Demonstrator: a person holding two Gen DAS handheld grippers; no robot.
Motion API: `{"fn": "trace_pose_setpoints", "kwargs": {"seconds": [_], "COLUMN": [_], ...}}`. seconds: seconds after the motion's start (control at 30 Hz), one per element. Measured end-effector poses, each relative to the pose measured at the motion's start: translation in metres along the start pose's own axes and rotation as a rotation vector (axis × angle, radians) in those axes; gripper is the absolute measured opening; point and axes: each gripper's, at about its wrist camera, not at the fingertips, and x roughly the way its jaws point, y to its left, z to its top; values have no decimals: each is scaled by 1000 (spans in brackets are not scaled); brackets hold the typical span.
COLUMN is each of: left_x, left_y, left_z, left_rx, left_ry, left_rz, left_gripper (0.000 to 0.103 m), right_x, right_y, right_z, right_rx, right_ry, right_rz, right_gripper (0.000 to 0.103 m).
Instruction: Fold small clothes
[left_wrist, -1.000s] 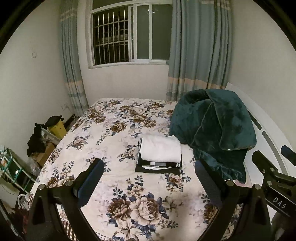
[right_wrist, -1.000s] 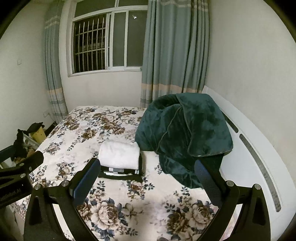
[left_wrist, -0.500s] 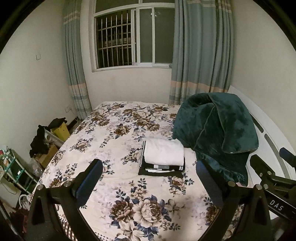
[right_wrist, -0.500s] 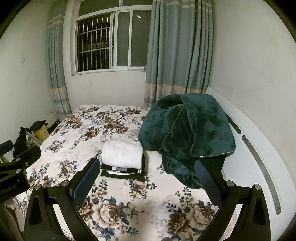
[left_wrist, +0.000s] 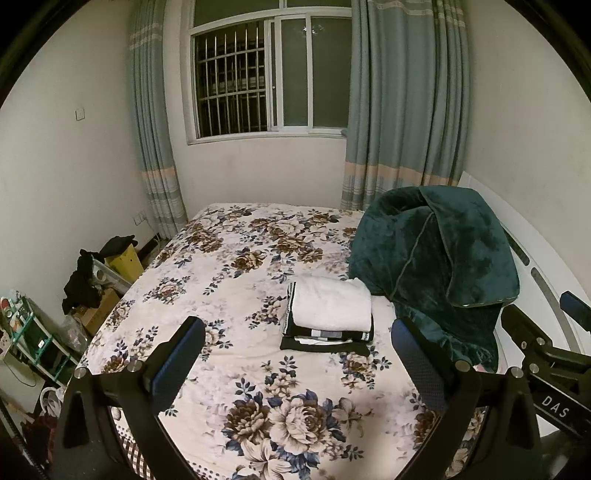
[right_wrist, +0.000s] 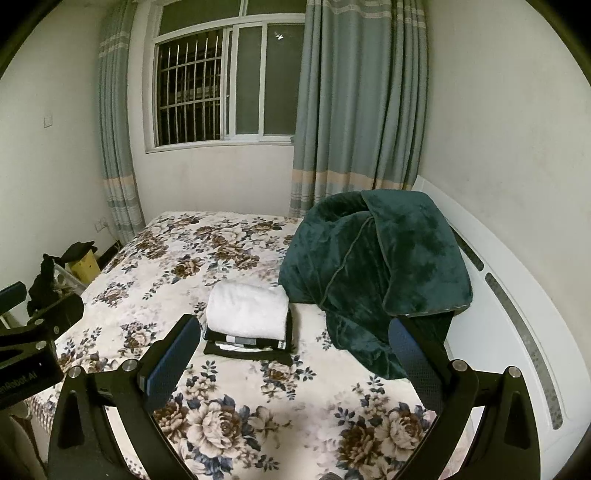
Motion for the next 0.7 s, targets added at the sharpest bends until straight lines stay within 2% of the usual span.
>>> {"fn": "trace_pose_setpoints", "kwargs": {"seconds": [0.7], "left_x": [-1], "left_y": [3], "left_z": [1], "left_rx": [2], "left_ry": [1], "left_rz": [0], "left_gripper": [103], "right_x": [0], "right_y": [2], "right_z": [10], "right_rx": [-2], "right_ry": [0], "right_rz": [13], "right_gripper": [103]}}
